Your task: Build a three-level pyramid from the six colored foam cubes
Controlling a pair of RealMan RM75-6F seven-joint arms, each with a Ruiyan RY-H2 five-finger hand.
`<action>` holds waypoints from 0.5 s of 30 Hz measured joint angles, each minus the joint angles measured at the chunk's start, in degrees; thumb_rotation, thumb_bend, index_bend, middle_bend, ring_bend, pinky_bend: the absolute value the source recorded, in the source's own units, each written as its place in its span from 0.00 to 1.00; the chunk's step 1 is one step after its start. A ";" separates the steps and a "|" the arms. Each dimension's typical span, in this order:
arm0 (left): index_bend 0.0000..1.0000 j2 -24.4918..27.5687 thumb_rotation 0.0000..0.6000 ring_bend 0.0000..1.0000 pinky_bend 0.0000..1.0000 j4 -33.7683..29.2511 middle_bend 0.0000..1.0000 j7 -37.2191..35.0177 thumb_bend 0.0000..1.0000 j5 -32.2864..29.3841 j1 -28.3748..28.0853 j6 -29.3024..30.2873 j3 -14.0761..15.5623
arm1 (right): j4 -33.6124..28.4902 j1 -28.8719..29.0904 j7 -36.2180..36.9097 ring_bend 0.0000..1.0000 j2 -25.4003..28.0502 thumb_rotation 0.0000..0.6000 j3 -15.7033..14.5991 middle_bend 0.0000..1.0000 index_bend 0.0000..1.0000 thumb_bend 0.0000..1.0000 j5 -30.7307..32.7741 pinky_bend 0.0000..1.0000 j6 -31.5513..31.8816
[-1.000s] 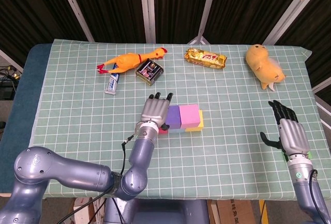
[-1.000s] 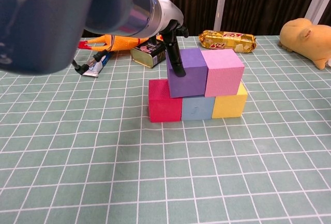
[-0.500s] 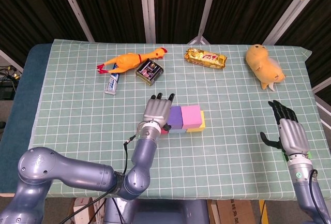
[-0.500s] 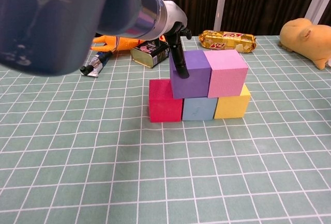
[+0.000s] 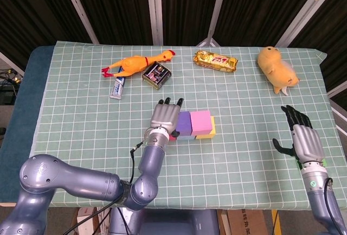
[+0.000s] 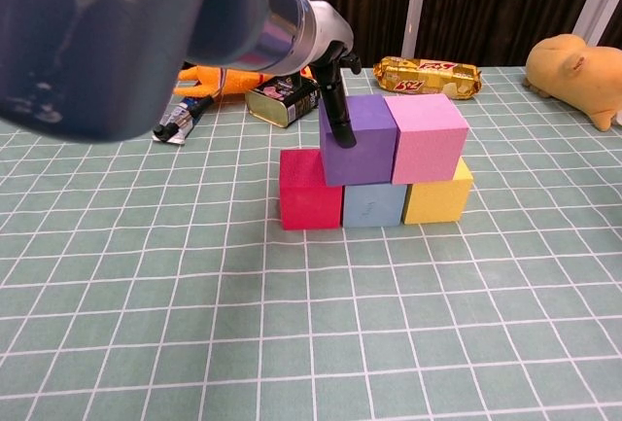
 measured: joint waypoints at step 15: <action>0.05 -0.17 1.00 0.07 0.12 0.00 0.33 0.16 0.31 0.58 -0.26 -0.01 -0.16 | -0.18 -0.02 -0.11 0.00 -0.06 1.00 -0.16 0.00 0.00 0.36 -0.24 0.00 -0.08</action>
